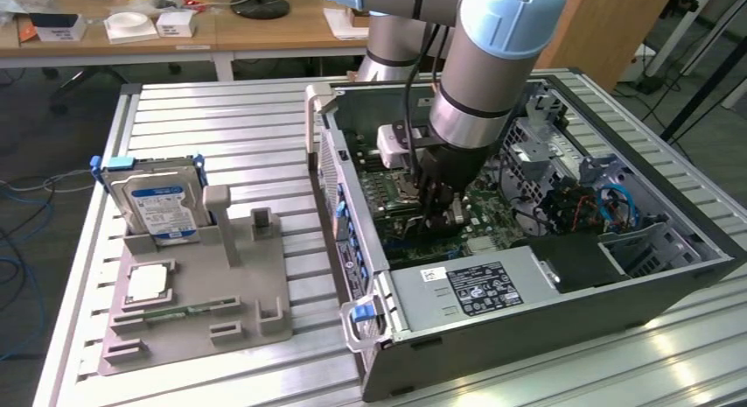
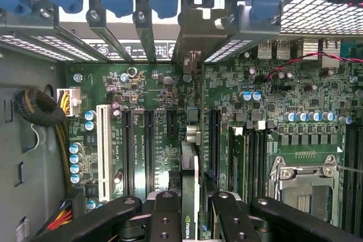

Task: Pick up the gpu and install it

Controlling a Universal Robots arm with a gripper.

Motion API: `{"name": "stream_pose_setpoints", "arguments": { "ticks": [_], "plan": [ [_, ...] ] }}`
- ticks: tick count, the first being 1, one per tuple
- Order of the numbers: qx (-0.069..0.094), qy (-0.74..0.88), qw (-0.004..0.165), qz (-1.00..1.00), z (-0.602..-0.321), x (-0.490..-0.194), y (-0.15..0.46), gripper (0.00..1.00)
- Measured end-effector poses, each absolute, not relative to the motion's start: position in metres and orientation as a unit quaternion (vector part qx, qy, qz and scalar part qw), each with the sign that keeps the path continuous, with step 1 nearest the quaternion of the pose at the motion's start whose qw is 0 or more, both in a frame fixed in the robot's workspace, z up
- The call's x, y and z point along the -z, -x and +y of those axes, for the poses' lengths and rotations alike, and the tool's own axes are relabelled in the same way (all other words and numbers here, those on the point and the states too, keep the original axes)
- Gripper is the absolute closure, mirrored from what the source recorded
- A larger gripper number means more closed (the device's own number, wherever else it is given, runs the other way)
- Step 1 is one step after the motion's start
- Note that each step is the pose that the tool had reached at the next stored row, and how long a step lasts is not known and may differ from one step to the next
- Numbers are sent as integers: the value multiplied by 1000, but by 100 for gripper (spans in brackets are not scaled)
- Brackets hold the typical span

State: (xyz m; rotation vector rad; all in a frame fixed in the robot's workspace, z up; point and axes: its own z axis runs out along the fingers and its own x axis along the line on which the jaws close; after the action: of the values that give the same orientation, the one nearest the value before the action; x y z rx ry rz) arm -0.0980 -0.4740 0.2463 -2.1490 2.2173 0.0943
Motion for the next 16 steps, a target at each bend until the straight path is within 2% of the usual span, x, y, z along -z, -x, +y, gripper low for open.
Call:
{"name": "stream_pose_setpoints", "arguments": {
  "ticks": [16],
  "plan": [
    [-31,695,26,718,-473,-246,99,74]
  ]
}}
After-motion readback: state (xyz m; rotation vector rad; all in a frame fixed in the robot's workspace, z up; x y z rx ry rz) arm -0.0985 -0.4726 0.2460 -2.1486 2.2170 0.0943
